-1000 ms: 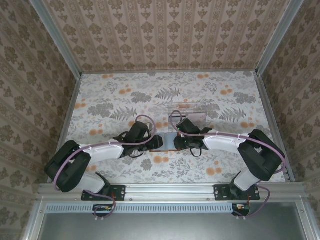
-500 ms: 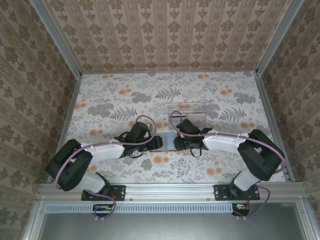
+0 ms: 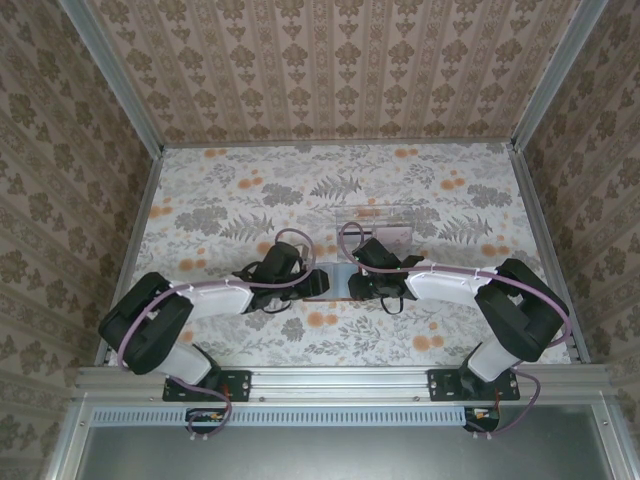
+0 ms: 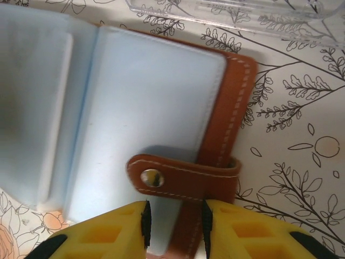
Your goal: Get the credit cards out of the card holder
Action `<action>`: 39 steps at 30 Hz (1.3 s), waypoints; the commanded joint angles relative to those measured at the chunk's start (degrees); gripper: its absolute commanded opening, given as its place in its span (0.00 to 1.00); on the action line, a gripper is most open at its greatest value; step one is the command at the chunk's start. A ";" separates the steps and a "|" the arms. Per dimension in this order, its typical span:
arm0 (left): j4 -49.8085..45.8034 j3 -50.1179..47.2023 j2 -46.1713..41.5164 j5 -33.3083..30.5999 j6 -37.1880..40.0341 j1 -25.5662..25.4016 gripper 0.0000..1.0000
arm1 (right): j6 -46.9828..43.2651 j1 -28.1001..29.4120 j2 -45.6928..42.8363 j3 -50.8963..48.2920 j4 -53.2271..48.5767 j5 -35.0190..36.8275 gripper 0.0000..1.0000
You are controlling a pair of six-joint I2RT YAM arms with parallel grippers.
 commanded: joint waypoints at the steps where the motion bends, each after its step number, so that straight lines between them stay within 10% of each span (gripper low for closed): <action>1: 1.44 -0.32 2.30 3.11 -1.65 -0.90 0.58 | -0.40 0.67 0.95 1.14 -1.51 0.68 0.34; 24: 5.41 0.80 4.02 6.17 -2.12 -1.87 0.63 | -0.57 0.62 1.59 1.28 -1.80 0.78 0.34; 32: 7.82 0.77 5.06 7.38 -1.94 -2.17 0.86 | -0.71 0.68 1.56 1.36 -2.09 0.93 0.34; 39: 9.89 0.09 5.47 7.84 -3.02 -2.09 0.85 | -0.63 0.63 1.57 1.28 -1.83 0.95 0.34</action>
